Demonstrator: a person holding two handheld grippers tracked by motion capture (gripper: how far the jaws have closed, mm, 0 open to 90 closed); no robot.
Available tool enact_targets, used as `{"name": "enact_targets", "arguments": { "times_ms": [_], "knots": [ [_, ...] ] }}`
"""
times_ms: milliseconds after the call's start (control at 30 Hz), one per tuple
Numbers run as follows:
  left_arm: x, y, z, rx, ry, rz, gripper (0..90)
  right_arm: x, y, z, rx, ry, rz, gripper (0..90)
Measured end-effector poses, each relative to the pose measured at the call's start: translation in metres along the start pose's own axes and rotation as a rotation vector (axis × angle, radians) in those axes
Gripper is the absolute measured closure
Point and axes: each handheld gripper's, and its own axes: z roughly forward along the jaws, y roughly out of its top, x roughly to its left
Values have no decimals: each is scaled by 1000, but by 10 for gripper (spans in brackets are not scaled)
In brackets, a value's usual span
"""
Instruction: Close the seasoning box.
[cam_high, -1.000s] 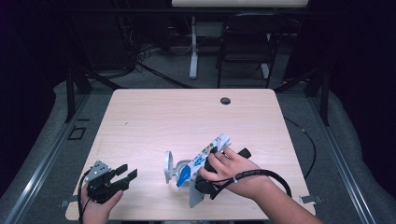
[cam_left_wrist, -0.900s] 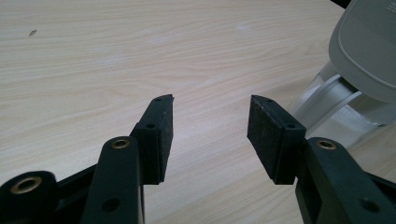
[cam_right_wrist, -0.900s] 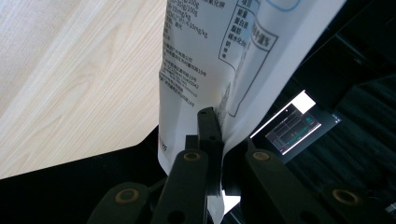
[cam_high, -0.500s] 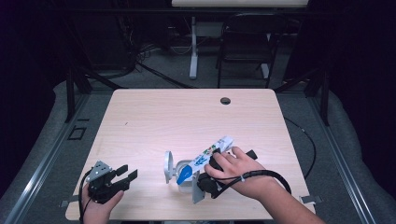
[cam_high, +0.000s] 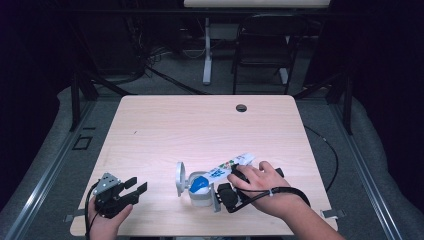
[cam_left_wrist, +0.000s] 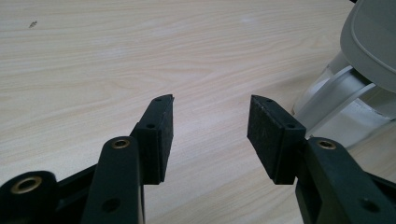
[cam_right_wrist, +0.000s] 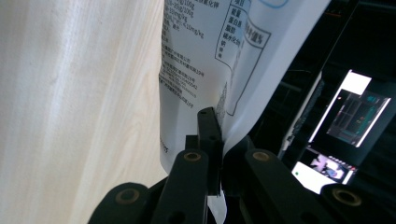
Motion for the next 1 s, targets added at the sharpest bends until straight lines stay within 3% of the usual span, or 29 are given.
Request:
{"name": "enact_targets", "arguments": {
  "times_ms": [300, 467, 667, 767, 1000],
  "knots": [
    [1, 0, 0, 5, 2, 1, 511, 6, -11, 5, -56, 39, 164, 899],
    [1, -1, 1, 9, 2, 2, 512, 10, -16, 7, -66, 46, 227, 899],
    [2, -2, 3, 9, 2, 2, 512, 12, -28, 16, -103, 92, 366, 899],
    [3, -2, 2, 7, 8, -2, 512, 15, -34, 24, -144, 109, 453, 899],
    [4, -2, 1, 4, 10, -5, 512, 23, -45, 34, -178, 155, 655, 899]
  ]
}}
